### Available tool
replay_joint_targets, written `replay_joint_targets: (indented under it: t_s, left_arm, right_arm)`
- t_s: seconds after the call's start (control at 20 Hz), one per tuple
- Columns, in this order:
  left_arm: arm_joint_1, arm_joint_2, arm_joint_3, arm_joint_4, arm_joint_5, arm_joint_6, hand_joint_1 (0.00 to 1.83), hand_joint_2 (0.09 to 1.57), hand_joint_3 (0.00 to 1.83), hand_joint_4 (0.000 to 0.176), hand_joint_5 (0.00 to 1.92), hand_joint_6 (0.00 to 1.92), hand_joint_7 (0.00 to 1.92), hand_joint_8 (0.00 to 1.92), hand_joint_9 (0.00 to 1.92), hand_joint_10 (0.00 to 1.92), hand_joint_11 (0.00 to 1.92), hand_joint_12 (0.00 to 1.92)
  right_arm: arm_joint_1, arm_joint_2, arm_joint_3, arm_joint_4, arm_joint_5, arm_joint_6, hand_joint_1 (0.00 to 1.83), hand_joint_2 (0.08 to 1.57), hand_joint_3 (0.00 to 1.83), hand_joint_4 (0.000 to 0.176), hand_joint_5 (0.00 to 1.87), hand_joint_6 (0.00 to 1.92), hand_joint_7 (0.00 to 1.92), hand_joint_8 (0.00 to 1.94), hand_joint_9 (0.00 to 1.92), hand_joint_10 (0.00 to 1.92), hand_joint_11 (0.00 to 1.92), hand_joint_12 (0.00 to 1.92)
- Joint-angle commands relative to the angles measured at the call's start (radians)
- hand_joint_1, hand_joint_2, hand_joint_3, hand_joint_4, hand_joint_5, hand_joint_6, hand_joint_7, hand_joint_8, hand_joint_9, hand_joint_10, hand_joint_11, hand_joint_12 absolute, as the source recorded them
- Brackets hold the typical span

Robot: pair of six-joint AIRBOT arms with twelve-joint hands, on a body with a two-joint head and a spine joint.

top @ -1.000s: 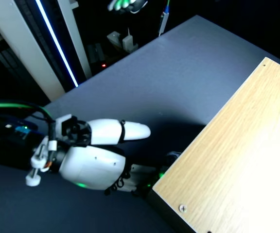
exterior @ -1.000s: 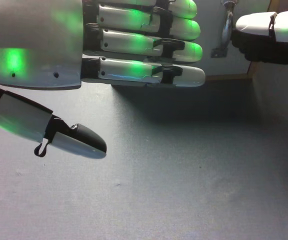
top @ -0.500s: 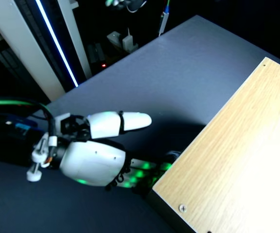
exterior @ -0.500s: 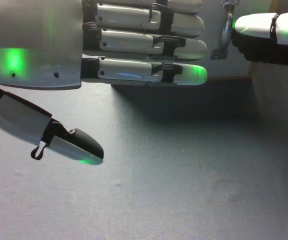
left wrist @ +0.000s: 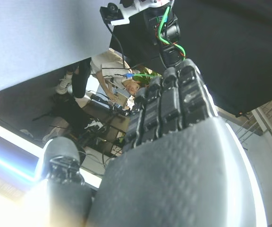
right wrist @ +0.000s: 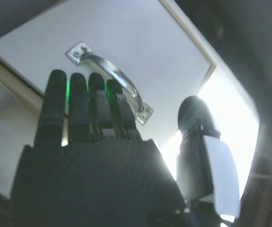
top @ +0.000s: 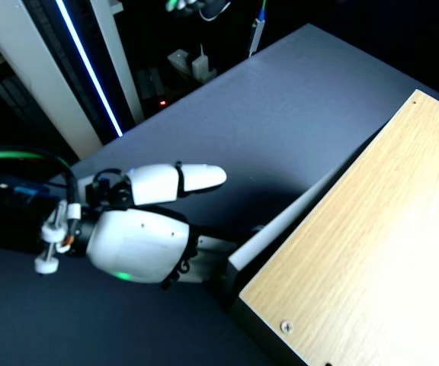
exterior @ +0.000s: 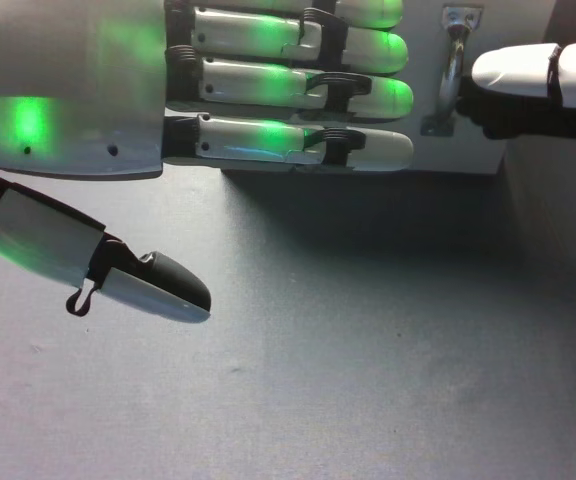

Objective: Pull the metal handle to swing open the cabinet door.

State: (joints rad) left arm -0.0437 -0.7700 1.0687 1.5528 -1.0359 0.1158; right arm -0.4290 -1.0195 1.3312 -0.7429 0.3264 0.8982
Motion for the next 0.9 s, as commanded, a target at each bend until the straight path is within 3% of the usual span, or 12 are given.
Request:
replay_joint_targets:
  t_s: [0.0, 0.3, 0.6, 0.85]
  left_arm:
    - [-0.006, 0.006, -0.003, -0.099, -0.021, 0.006, 0.0, 1.23, 0.01, 0.0, 0.05, 0.01, 0.08, 0.01, 0.03, 0.01, 0.04, 0.02]
    - [-0.006, 0.006, -0.003, -0.099, -0.021, 0.006, 0.0, 1.24, 0.01, 0.0, 0.08, 0.0, 0.11, 0.01, 0.07, 0.01, 0.06, 0.04]
    - [-0.006, 0.006, -0.003, -0.099, -0.021, 0.006, 0.0, 1.24, 0.0, 0.0, 0.1, 0.01, 0.12, 0.01, 0.1, 0.01, 0.07, 0.05]
    - [-0.006, 0.006, -0.003, -0.099, -0.021, 0.006, 0.0, 1.23, 0.0, 0.0, 0.15, 0.01, 0.18, 0.01, 0.15, 0.01, 0.11, 0.09]
  right_arm:
    - [0.004, 0.005, -0.011, 0.017, 0.106, 0.009, 0.0, 1.2, 0.0, 0.0, 0.2, 0.01, 0.17, 0.01, 0.12, 0.0, 0.0, 0.34]
    - [-0.009, 0.028, -0.034, 0.005, 0.126, 0.009, 0.0, 1.21, 0.0, 0.0, 0.2, 0.0, 0.17, 0.0, 0.12, 0.0, 0.0, 0.38]
    - [-0.013, 0.056, -0.07, -0.017, 0.131, 0.009, 0.0, 1.21, 0.0, 0.0, 0.17, 0.0, 0.14, 0.0, 0.1, 0.0, 0.0, 0.29]
    - [-0.014, 0.076, -0.068, -0.025, 0.129, 0.009, 0.0, 1.23, 0.0, 0.0, 0.17, 0.0, 0.16, 0.0, 0.14, 0.0, 0.0, 0.44]
